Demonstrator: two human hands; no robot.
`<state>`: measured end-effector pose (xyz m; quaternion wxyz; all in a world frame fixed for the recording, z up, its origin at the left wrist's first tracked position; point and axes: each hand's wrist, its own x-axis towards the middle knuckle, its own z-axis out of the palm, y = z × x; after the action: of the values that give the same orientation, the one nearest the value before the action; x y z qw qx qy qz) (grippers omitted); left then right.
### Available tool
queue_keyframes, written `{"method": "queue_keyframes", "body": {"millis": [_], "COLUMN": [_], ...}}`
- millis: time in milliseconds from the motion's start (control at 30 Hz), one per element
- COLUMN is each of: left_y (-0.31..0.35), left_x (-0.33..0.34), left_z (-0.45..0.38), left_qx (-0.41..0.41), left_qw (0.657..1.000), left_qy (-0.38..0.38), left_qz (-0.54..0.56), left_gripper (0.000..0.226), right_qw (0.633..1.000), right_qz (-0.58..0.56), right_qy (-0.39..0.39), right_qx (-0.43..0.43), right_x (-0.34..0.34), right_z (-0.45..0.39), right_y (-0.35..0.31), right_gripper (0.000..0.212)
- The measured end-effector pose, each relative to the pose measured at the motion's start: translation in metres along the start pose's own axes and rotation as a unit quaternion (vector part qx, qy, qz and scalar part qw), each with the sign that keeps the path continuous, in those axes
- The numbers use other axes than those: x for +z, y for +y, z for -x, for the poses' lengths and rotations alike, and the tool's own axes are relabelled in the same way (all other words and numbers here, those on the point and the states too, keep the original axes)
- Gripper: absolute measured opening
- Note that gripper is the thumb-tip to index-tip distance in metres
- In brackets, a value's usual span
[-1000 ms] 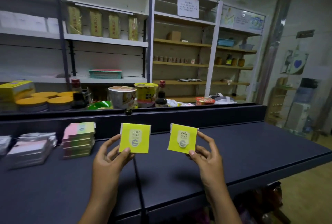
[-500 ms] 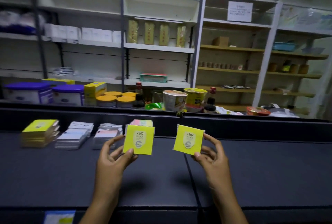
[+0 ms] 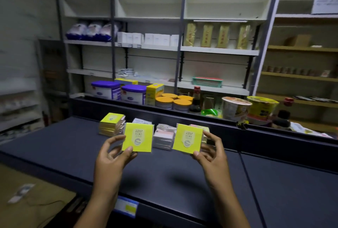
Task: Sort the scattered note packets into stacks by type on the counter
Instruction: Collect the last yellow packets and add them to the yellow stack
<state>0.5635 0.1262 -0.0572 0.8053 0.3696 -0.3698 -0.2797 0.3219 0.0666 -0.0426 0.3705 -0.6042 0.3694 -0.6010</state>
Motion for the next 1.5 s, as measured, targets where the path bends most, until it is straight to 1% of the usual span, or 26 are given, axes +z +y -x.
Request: {"method": "queue_keyframes", "body": {"millis": [133,267,400,500,633,800,1033,1300,1500], "left_y": [0.005,0.005,0.006,0.003,-0.005,-0.016,-0.034,-0.044,-0.046], "left_x": [-0.034,-0.067,-0.103,-0.127,-0.158,-0.187,-0.207,-0.209,-0.214], "left_z": [-0.022,-0.054,-0.094,-0.123,-0.158,-0.198,-0.234,-0.238,-0.240], "left_qx": [0.005,0.006,0.001,-0.003,-0.016,-0.023,-0.041,-0.033,-0.029], "left_qw": [1.000,1.000,1.000,1.000,1.000,1.000,0.999,0.999,0.999], "left_qy": [0.015,0.012,0.002,0.000,-0.001,-0.005,-0.001,0.002,0.026], "left_qz": [0.001,0.002,0.003,0.010,0.016,0.015,0.007,0.015,0.008], "left_gripper": [0.032,0.030,0.030,0.031,0.032,0.032,0.033,0.033,0.033], "right_qw": [1.000,0.999,0.999,0.998,0.997,0.994,0.992,0.990,0.980], "right_qz": [0.001,0.011,-0.001,0.008,0.039,0.084,0.099,0.096,0.156], "right_qy": [-0.025,-0.037,-0.046,-0.058,-0.066,-0.071,-0.074,-0.100,-0.120], "right_qx": [-0.017,-0.023,-0.024,-0.013,-0.011,-0.005,0.011,0.036,0.025], "right_x": [0.042,0.086,0.135,0.174,0.221,0.267,0.305,0.333,0.342], "right_z": [-0.005,-0.010,-0.020,-0.031,-0.051,-0.078,-0.111,-0.132,-0.140], "right_y": [0.001,0.003,0.006,0.009,0.014,0.018,0.028,0.044,0.057], "right_gripper": [0.066,0.066,0.060,0.052,0.045,0.043,0.039,0.037,0.033]}}
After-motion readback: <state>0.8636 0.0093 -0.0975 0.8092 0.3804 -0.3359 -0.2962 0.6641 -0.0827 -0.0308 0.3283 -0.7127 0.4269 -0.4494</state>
